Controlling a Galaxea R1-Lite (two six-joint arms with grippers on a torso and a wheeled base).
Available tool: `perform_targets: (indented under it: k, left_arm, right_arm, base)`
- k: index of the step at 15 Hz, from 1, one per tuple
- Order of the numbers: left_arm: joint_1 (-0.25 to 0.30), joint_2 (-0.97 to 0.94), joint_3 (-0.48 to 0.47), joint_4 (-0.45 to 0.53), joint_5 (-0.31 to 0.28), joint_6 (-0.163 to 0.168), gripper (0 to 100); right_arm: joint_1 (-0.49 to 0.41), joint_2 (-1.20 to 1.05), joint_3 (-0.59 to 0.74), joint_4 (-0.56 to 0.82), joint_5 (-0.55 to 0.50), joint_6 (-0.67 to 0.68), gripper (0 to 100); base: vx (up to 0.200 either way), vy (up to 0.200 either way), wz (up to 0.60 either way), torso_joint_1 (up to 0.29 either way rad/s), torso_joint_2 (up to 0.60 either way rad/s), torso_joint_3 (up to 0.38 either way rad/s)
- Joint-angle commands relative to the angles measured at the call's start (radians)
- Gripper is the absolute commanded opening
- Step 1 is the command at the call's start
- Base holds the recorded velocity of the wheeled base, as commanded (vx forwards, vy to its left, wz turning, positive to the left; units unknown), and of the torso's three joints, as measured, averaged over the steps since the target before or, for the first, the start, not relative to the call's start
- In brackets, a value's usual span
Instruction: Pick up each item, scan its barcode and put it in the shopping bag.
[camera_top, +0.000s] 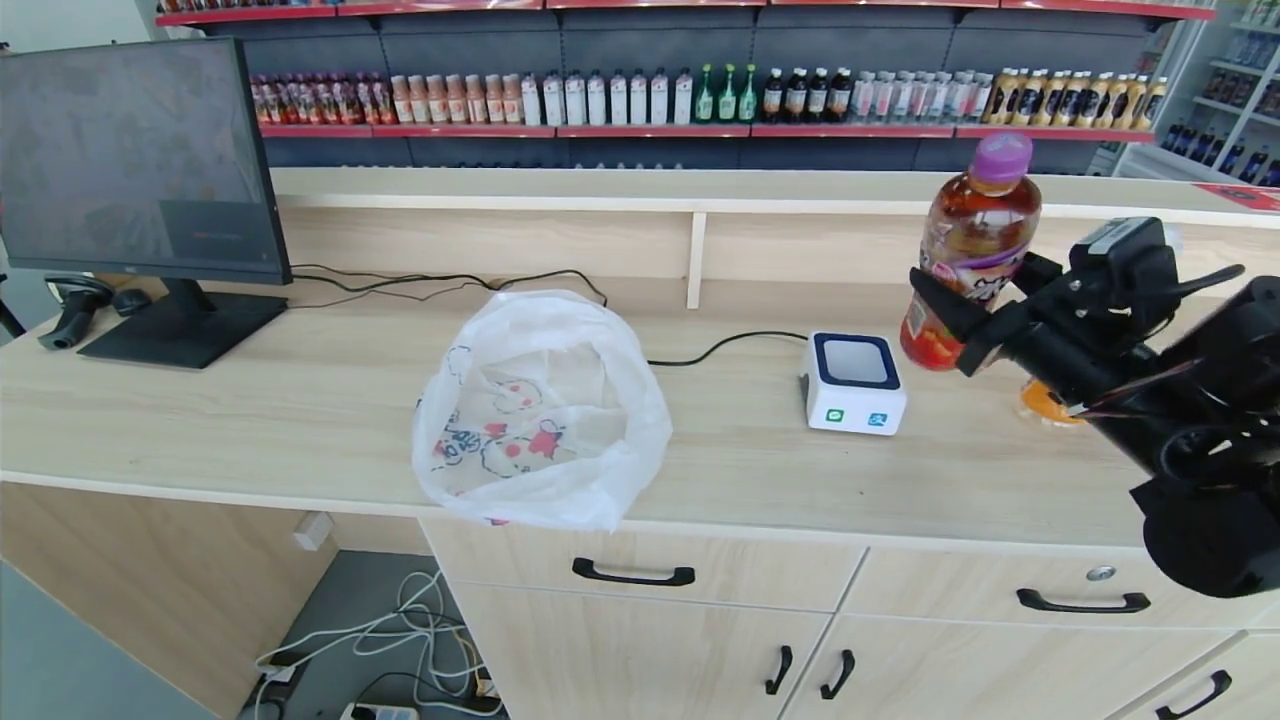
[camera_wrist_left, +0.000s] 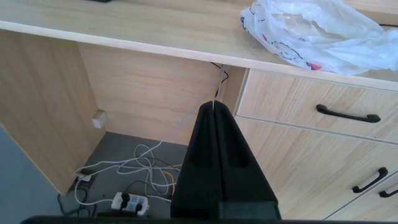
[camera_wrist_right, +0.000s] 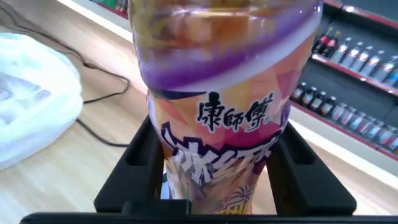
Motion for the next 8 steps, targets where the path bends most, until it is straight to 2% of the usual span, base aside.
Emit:
perform_targets:
  k: [1, 3, 8]
  left_arm:
    - [0.000, 0.002, 0.000, 0.000, 0.001, 0.001, 0]
    - [0.000, 0.002, 0.000, 0.000, -0.001, 0.004, 0]
    - [0.000, 0.002, 0.000, 0.000, 0.001, 0.001, 0]
  right_arm:
    - [0.007, -0.172, 0.250, -0.001, -0.009, 0.104, 0]
    - [0.017, -0.220, 0.323, -0.001, -0.074, 0.136, 0]
    - [0.024, -0.292, 0.434, -0.001, -0.127, 0.245, 0]
  base:
    - [0.000, 0.000, 0.00, 0.000, 0.00, 0.000]
    - [0.000, 0.000, 0.00, 0.000, 0.00, 0.000]
    - [0.000, 0.000, 0.00, 0.000, 0.00, 0.000]
